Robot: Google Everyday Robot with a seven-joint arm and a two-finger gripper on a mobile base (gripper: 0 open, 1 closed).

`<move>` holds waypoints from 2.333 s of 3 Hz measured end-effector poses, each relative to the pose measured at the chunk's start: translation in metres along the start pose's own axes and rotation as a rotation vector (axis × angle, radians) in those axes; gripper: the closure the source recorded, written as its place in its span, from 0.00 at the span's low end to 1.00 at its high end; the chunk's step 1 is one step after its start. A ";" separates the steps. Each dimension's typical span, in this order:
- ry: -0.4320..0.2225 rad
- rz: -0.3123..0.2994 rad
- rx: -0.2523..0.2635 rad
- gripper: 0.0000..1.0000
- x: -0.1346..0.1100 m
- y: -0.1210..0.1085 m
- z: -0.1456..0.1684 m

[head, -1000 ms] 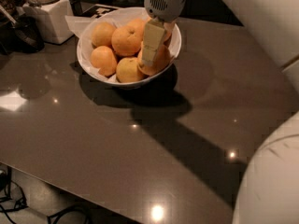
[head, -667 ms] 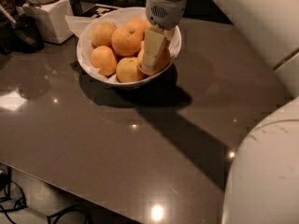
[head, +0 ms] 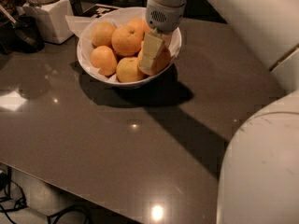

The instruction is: Pick orange from white bowl

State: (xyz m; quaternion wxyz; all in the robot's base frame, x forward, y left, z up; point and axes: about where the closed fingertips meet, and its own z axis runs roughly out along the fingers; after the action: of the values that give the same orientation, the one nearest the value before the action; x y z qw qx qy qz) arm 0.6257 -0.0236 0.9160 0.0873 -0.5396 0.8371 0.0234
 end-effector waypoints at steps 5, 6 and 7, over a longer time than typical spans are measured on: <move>-0.275 -0.189 0.137 1.00 0.022 0.044 -0.059; -0.277 -0.198 0.138 1.00 0.023 0.044 -0.059; -0.294 -0.204 0.124 1.00 0.034 0.060 -0.074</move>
Offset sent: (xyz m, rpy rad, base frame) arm 0.0059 0.0044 -0.0006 0.0133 -0.0192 0.0001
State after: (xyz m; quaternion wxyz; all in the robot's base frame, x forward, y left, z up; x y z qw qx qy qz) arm 0.5482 -0.0387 0.9799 0.2439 -0.6059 0.7561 0.0413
